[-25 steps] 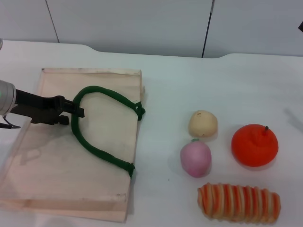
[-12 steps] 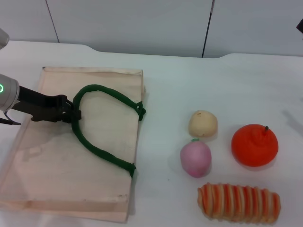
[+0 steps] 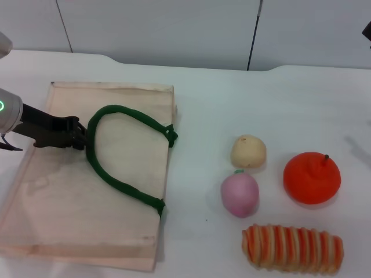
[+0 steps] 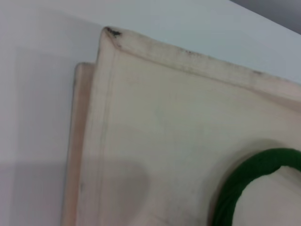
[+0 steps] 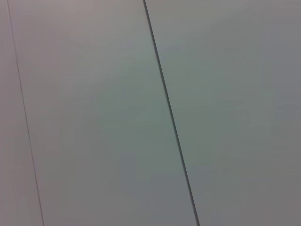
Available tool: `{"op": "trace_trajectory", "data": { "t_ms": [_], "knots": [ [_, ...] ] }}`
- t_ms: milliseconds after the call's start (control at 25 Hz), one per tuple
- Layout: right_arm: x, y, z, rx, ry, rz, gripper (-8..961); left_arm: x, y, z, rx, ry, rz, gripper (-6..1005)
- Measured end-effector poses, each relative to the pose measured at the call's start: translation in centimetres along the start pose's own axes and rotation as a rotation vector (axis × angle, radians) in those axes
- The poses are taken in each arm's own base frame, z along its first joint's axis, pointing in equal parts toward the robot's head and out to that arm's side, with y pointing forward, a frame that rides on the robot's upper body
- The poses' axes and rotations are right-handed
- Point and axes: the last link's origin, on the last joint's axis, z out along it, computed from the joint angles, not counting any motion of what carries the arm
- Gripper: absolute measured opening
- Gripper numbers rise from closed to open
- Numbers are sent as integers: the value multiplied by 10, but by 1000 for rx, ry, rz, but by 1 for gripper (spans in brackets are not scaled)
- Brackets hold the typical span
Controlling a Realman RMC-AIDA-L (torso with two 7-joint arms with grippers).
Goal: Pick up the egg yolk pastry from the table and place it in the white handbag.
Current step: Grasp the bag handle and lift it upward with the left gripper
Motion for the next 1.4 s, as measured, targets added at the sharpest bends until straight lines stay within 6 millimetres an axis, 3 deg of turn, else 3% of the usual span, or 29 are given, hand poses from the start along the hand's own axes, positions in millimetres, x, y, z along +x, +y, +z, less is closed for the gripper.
{"op": "trace_trajectory", "data": {
  "t_ms": [80, 640, 1400],
  "knots": [
    [0, 0, 0, 0, 0, 0, 830, 1, 0, 0, 4, 5, 2, 217],
    [1, 2, 1, -3, -2, 4, 827, 14, 9, 11, 18, 53, 28, 230],
    [1, 3, 3, -6, -6, 5, 823, 13, 11, 19, 27, 42, 55, 148]
  ]
}}
